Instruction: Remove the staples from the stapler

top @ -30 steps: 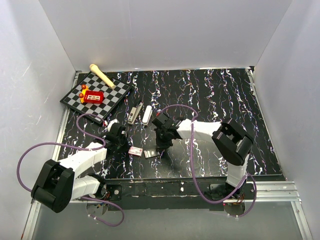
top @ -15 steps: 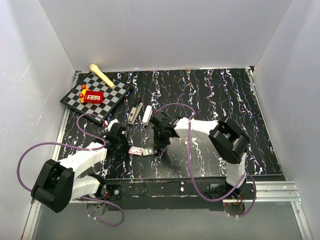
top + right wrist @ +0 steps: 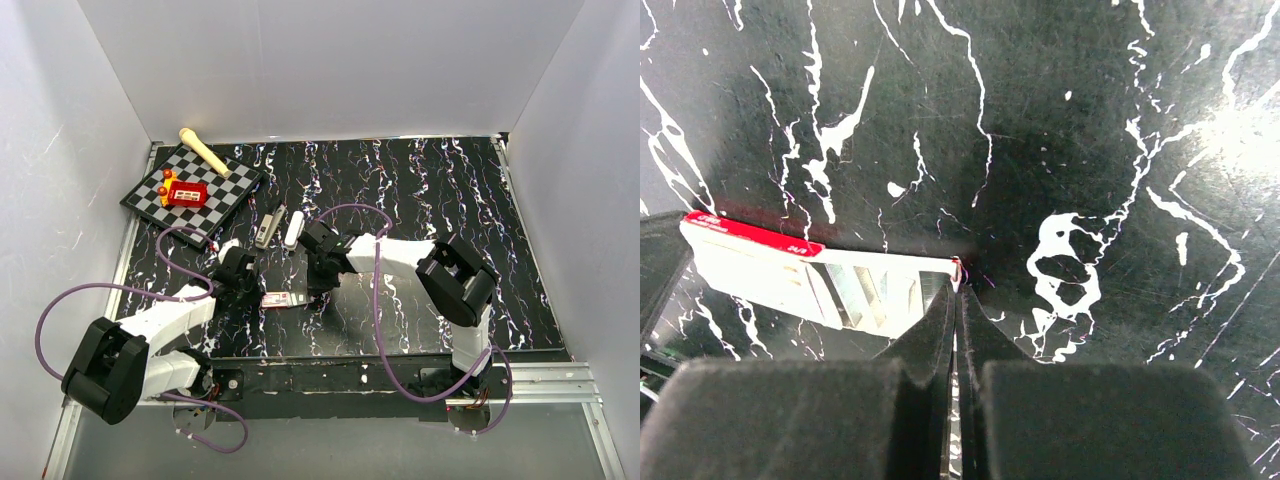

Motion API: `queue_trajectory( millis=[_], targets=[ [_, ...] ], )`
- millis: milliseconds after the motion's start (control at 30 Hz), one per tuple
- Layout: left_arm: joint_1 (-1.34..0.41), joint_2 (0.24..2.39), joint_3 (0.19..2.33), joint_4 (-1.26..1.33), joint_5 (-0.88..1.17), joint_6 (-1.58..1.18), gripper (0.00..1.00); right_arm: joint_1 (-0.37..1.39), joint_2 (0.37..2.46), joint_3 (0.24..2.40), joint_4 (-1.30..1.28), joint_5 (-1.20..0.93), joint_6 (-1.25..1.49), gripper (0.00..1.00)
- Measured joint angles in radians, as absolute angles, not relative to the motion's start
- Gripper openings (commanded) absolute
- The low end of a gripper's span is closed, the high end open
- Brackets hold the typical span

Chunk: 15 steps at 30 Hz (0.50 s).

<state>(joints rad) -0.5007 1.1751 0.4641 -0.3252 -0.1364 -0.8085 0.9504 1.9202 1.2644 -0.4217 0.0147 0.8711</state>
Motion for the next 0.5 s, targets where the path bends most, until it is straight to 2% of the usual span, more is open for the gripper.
queue_trajectory(
  millis=[500],
  targets=[
    [-0.546, 1.176, 0.464, -0.325, -0.134, -0.831, 0.00, 0.951, 1.927, 1.278, -0.435, 0.037, 0.895, 0.01]
  ],
)
